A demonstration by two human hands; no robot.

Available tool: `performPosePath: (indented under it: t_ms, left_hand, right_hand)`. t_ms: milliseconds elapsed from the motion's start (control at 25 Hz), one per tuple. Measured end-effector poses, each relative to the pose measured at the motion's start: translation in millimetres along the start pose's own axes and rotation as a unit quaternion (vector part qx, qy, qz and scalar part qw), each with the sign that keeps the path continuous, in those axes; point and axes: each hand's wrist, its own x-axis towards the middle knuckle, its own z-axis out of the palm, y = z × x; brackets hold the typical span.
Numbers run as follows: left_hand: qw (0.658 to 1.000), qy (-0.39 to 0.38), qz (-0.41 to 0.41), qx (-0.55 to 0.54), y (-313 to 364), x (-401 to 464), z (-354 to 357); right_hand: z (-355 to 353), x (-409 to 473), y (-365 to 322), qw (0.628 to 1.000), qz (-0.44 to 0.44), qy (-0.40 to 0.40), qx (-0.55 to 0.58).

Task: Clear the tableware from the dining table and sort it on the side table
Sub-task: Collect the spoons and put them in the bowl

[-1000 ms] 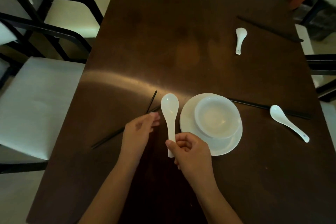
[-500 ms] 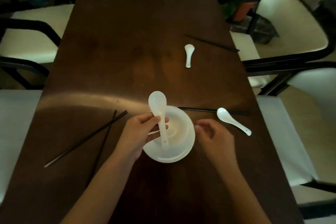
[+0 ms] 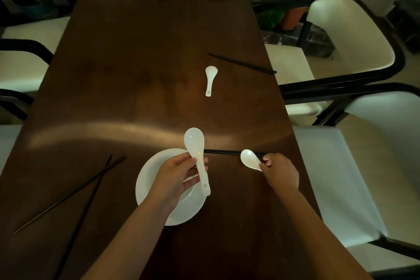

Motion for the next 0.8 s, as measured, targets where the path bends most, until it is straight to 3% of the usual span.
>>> performPosePath:
  t_ms: [160, 240, 320, 400, 600, 800]
  left_hand:
    - [1.0, 0.011, -0.011, -0.002, -4, 9, 22]
    - [1.0, 0.022, -0.011, 0.012, -6, 11, 31]
    - [0.999, 0.032, -0.001, 0.024, -7, 13, 39]
    - [0.999, 0.024, 0.02, 0.027, -5, 12, 47]
    - [0.999, -0.01, 0.047, 0.007, 5, 7, 60]
    - [0.997, 0.032, 0.065, 0.012, 7, 5, 56]
  right_hand:
    - [-12, 2, -9, 0.998, 0.003, -0.063, -0.009]
    - [-28, -2, -18, 0.983, 0.016, -0.075, 0.165]
    - [-49, -13, -37, 0.923, 0.029, -0.089, 0.373]
    - [-59, -25, -58, 0.883, 0.011, -0.128, 0.453]
    - [-64, -33, -90, 0.886, -0.029, -0.133, 0.443]
    - [-62, -26, -98, 0.893, -0.051, -0.152, 0.42]
